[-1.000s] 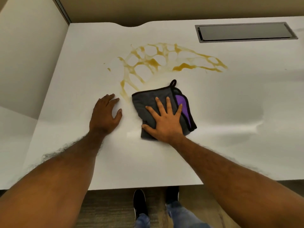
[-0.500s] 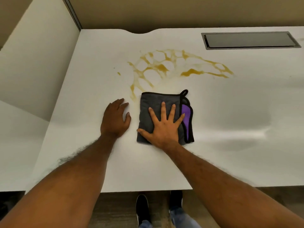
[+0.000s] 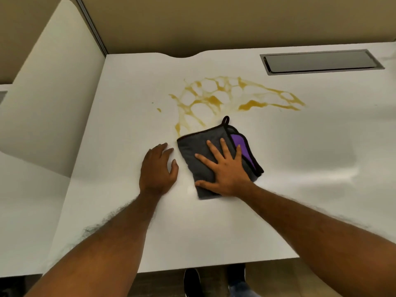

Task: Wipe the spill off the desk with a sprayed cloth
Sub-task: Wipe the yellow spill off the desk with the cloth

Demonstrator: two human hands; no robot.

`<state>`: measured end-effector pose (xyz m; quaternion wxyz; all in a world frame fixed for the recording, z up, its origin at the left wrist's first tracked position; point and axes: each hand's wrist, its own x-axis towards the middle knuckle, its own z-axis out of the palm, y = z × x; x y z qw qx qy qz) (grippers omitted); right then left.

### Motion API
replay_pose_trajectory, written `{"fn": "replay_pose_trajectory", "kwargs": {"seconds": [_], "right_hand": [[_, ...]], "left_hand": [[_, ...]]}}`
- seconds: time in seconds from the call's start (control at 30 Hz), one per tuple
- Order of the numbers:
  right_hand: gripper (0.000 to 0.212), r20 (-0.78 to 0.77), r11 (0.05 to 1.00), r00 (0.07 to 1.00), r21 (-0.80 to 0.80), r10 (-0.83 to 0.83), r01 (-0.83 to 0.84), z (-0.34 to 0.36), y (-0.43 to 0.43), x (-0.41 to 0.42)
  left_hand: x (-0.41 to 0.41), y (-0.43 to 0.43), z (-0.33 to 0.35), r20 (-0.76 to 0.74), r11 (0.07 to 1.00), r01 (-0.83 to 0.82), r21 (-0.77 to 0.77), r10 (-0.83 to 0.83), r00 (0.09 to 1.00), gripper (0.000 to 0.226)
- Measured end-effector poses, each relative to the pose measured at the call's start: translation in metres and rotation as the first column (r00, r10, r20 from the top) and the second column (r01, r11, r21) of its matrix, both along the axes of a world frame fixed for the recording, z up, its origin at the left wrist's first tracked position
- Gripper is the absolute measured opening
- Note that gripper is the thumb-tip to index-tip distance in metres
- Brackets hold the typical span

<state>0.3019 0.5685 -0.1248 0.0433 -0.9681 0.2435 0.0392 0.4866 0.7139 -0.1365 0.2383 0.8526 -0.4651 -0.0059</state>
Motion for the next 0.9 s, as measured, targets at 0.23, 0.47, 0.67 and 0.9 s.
{"fn": "replay_pose_trajectory", "kwargs": {"seconds": [0.23, 0.47, 0.67, 0.9], "right_hand": [[0.087, -0.009, 0.933, 0.933, 0.018, -0.359, 0.359, -0.001, -0.041, 0.015], [0.074, 0.067, 0.995, 0.993, 0.008, -0.098, 0.097, -0.003, -0.044, 0.000], [0.092, -0.014, 0.918, 0.919, 0.052, -0.393, 0.393, 0.002, -0.073, 0.033], [0.086, 0.040, 0.995, 0.994, 0.014, -0.099, 0.098, -0.001, -0.068, 0.023]], "left_hand": [[-0.002, -0.001, 0.003, -0.019, 1.000, -0.028, 0.012, 0.028, 0.999, 0.043], [0.001, -0.001, 0.001, -0.006, 1.000, -0.009, 0.027, 0.010, 1.000, 0.046], [0.001, -0.002, -0.002, -0.009, 0.999, -0.029, 0.032, 0.029, 1.000, 0.045], [0.003, -0.002, -0.004, -0.014, 0.998, -0.013, 0.069, 0.014, 1.000, 0.047]]}}
